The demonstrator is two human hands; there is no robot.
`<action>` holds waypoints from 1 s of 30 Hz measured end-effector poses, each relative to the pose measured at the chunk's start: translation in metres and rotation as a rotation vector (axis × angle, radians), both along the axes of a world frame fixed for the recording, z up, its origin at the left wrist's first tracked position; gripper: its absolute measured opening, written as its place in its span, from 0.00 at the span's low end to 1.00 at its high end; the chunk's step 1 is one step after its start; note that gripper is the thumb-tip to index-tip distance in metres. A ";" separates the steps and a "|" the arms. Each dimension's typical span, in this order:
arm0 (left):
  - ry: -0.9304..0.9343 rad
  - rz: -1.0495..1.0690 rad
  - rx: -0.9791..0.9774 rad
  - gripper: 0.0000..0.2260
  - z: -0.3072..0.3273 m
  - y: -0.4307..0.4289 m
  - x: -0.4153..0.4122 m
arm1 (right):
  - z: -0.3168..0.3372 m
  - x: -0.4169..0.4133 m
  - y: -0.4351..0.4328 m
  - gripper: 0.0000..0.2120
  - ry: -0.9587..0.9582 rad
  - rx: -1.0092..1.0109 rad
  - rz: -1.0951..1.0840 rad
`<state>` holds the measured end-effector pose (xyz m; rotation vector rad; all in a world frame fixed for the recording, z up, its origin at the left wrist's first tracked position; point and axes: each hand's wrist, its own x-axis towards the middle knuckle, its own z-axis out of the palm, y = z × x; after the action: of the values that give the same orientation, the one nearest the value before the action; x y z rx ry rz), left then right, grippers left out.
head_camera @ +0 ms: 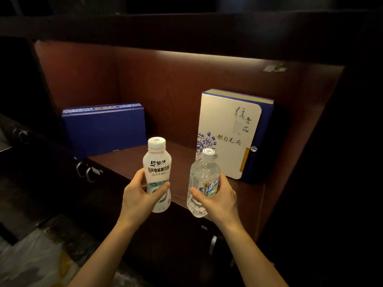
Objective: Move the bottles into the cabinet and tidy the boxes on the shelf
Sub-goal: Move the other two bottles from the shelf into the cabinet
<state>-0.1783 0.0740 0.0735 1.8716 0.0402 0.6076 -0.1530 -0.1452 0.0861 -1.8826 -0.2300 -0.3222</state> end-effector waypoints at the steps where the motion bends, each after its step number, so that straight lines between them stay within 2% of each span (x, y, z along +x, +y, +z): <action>1: -0.008 -0.017 -0.001 0.26 0.002 -0.005 -0.011 | 0.003 -0.012 -0.006 0.27 -0.005 0.009 -0.009; 11: -0.058 -0.198 -0.023 0.23 0.015 -0.070 -0.082 | 0.016 -0.118 -0.075 0.31 -0.053 0.074 -0.113; 18: -0.081 -0.349 -0.047 0.19 0.021 -0.123 -0.100 | 0.025 -0.164 -0.126 0.27 -0.063 0.086 -0.248; 30: -0.064 -0.562 -0.072 0.24 0.018 -0.226 -0.098 | 0.023 -0.207 -0.222 0.29 -0.077 0.076 -0.466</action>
<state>-0.2763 -0.1521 0.0918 1.6868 -0.4843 0.2693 -0.3597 -0.3667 0.1092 -1.8361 0.1736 -0.7098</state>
